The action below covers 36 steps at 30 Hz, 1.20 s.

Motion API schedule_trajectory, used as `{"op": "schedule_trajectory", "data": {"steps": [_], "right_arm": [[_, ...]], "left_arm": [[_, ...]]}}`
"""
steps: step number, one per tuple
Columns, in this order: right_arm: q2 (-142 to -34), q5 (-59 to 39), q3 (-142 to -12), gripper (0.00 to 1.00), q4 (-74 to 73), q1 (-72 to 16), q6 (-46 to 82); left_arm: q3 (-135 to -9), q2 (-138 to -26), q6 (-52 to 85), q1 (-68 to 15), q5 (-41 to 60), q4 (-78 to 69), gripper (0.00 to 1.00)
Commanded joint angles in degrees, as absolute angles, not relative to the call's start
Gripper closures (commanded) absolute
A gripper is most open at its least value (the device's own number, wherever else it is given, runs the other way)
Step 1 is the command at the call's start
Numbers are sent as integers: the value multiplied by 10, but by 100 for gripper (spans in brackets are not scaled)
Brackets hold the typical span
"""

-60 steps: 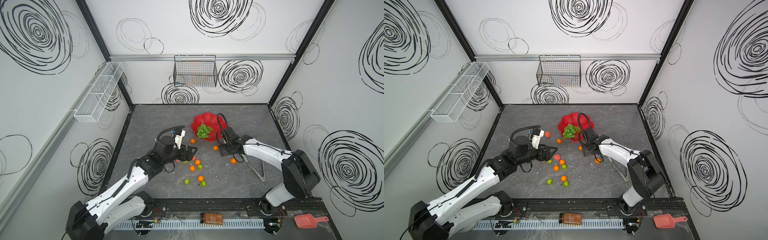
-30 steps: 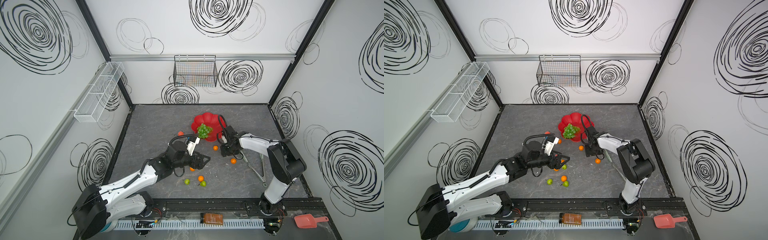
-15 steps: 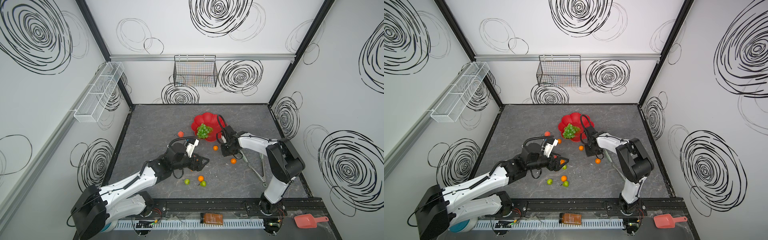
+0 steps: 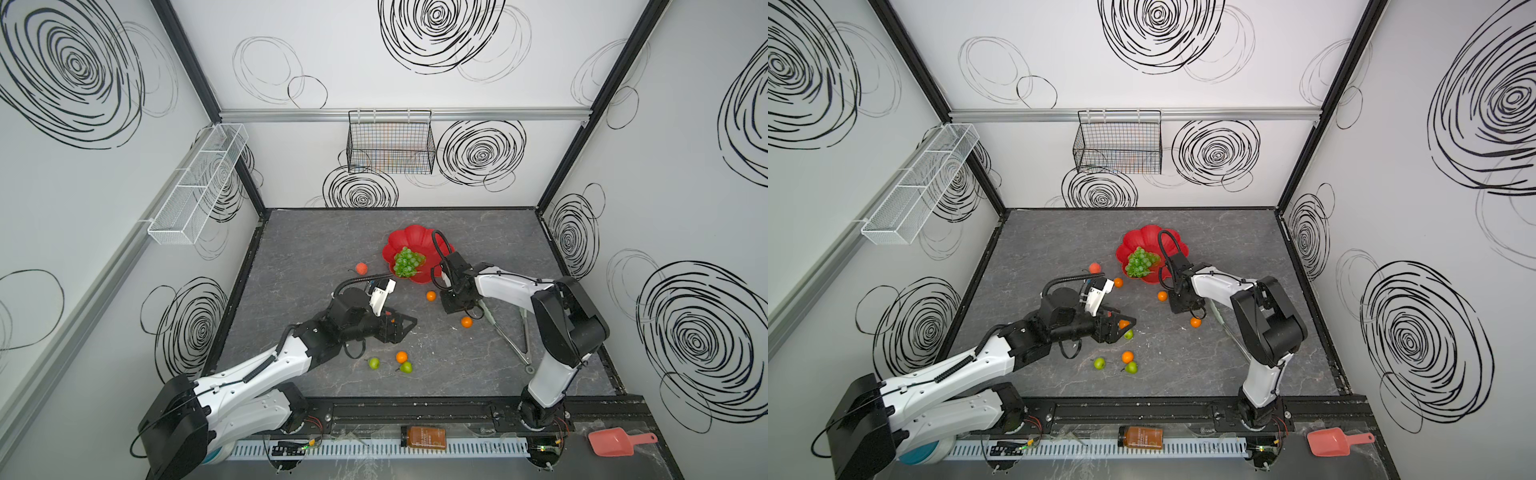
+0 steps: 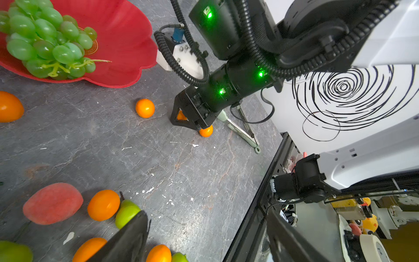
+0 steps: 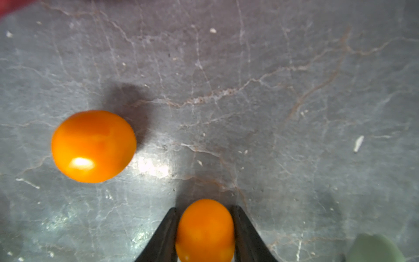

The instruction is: Place and organize the fake fruits in the fruit bowl

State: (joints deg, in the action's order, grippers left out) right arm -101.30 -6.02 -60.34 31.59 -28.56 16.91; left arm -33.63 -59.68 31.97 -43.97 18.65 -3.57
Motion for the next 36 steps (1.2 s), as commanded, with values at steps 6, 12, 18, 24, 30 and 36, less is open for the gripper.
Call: {"op": "schedule_trajectory", "data": {"steps": [6,12,18,24,30,36], "right_arm": [[-975,-59,-608,64,337,-287,177],[-935,-66,-612,63,333,-286,178],[-891,-85,-624,65,288,-276,177],[-920,-95,-676,68,273,-268,173],[-998,-93,-754,68,276,-264,172],[-1093,-86,-829,68,291,-263,168]], "left_arm": [[-339,-589,320,-428,200,-61,15],[-352,-589,322,-400,214,-60,15],[-401,-631,323,-340,249,-62,16],[-487,-699,300,-302,258,-33,16],[-577,-778,275,-267,275,-6,14],[-598,-823,250,-226,306,-9,14]]}}
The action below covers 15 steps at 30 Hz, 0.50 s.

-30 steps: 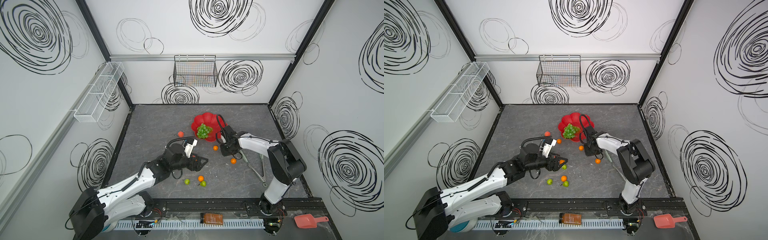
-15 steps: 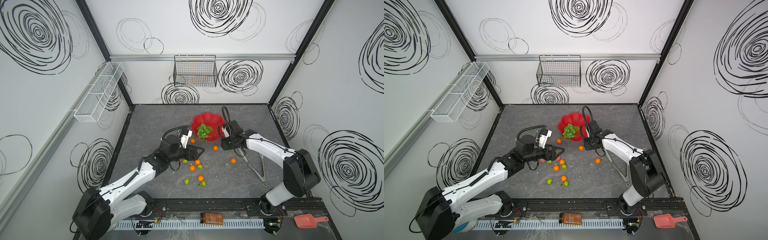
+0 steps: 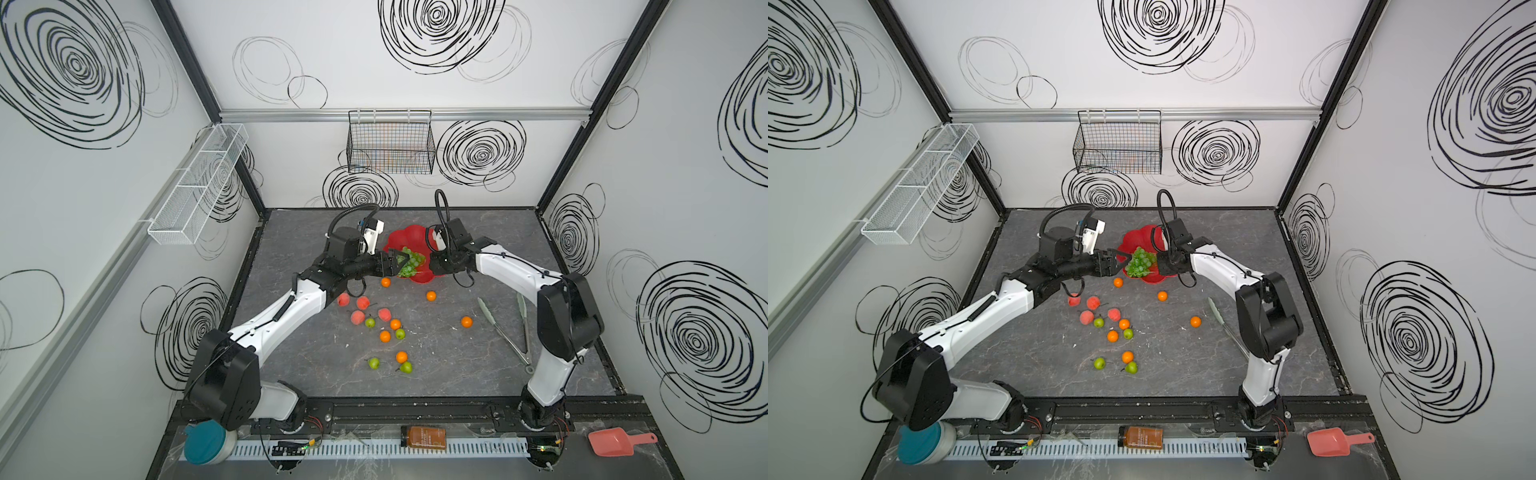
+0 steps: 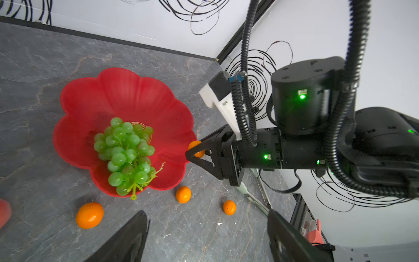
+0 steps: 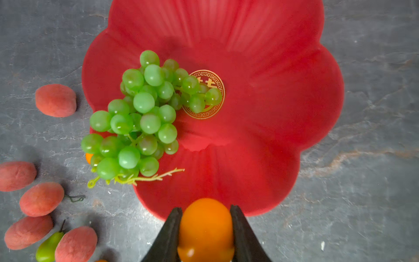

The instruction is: Place and organize the fake fruits in the fruit bowl

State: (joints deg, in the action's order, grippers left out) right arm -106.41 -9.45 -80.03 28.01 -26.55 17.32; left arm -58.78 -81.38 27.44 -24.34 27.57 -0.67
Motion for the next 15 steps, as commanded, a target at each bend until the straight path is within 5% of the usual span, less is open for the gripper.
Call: {"op": "schedule_trajectory", "data": {"steps": [1,15], "right_arm": [[-1106,-85,-840,68,294,-262,167],[-1225,-94,-916,64,327,-265,164]], "left_arm": [[-597,-826,250,-219,313,-6,14],[-648,-845,109,-207,327,168,9]]}}
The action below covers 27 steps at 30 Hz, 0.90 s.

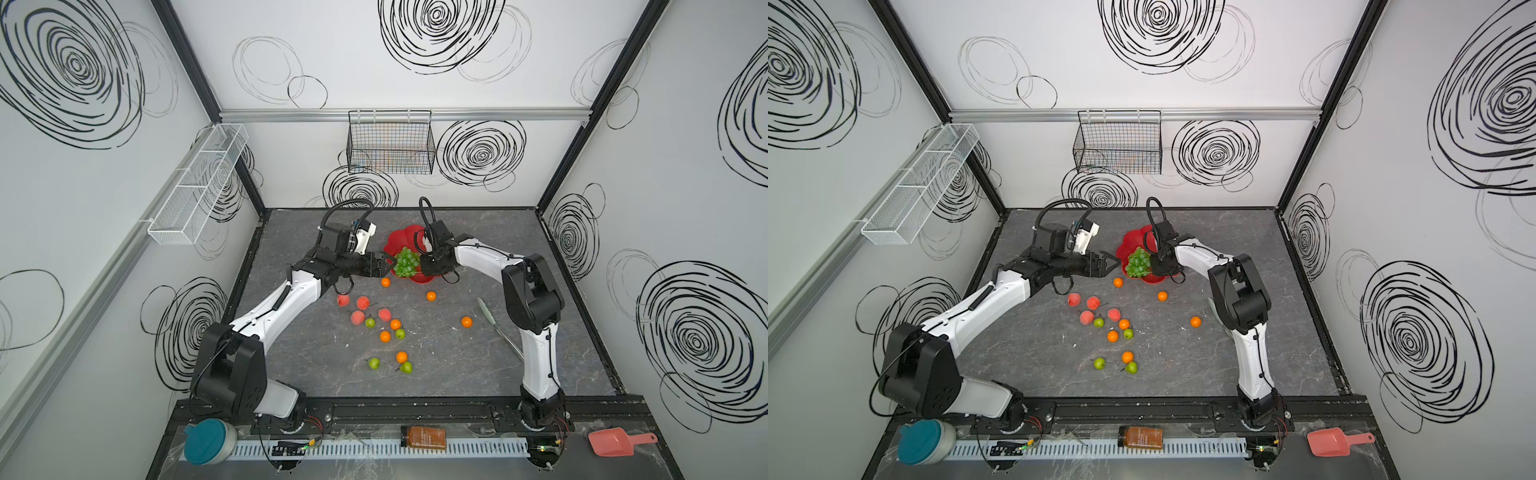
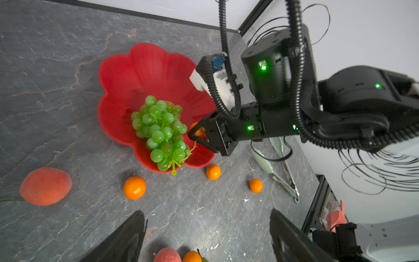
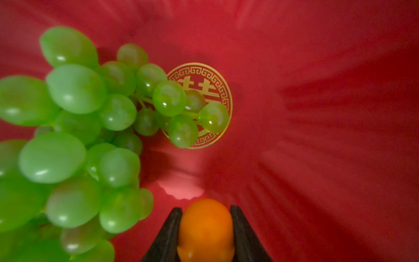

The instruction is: Place and organize the fake fruits in the fruit bowl

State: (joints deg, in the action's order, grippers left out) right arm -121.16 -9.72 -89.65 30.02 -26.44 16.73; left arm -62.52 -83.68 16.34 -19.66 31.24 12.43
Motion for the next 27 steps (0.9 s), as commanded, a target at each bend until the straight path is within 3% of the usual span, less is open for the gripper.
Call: {"op": "schedule_trajectory", "data": {"steps": [1,6,11,27], "right_arm": [[-1229,-92,-918,63,330,-266,163],[-1235,-90,-920,60,334,-269,161],[-1235,-81,-920,58,332,-269,166],[-1179,-92,-931,29,347,-268,184]], "left_arm": [[-651,-845,98,-214,319,181,8],[-636,-817,73,-262,262,209,1],[-581,-769,74,-273,245,201,2],[-528,-689,90,-269,233,150,4]]}}
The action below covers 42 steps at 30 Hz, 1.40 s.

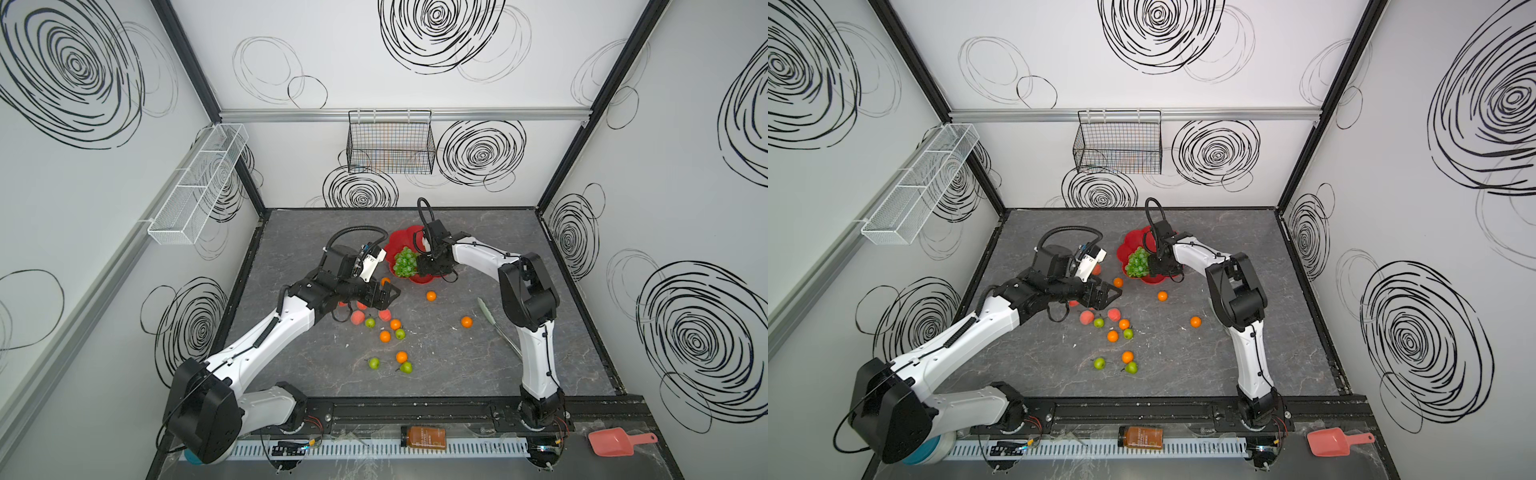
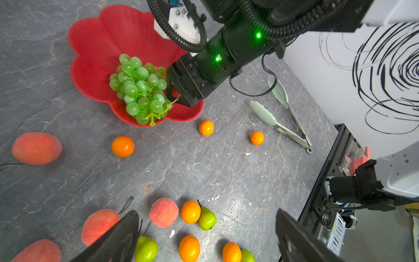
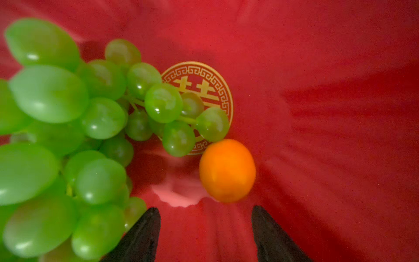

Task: Place and organize the fake fruits in the fruit bowl
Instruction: 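Move the right gripper back over another kumquat near the tongs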

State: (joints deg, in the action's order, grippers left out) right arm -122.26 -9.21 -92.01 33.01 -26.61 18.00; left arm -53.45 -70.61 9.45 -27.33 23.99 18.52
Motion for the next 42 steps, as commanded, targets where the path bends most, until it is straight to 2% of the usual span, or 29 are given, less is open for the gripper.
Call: {"op": "schedule_trajectory", "data": {"steps": [1,6,12,17,24,30,36,42], "right_arm": [[-1166,-93,-926,26,345,-268,184],[-1085,-102,-865,13,311,-267,176],[-959,-95,-738,6,250,-268,187],[-877,-45,-663,0,245,-262,234],[-787,-48,-569,0,281,-257,249],[-715,-55,-480,6,290,-254,257],[-712,-70,-448,14,326,-254,291],[-746,-84,-437,20,324,-254,302]], "left_arm": [[-527,-687,93,-269,226,148,4],[-518,-669,101,-264,223,121,4],[-501,-631,120,-277,166,95,4],[-487,-606,143,-303,160,93,4],[-436,-587,143,-369,150,63,4],[-394,-594,145,-420,162,-24,4],[-381,-634,57,-526,124,-89,4],[-403,-715,89,-532,195,-84,4]]}}
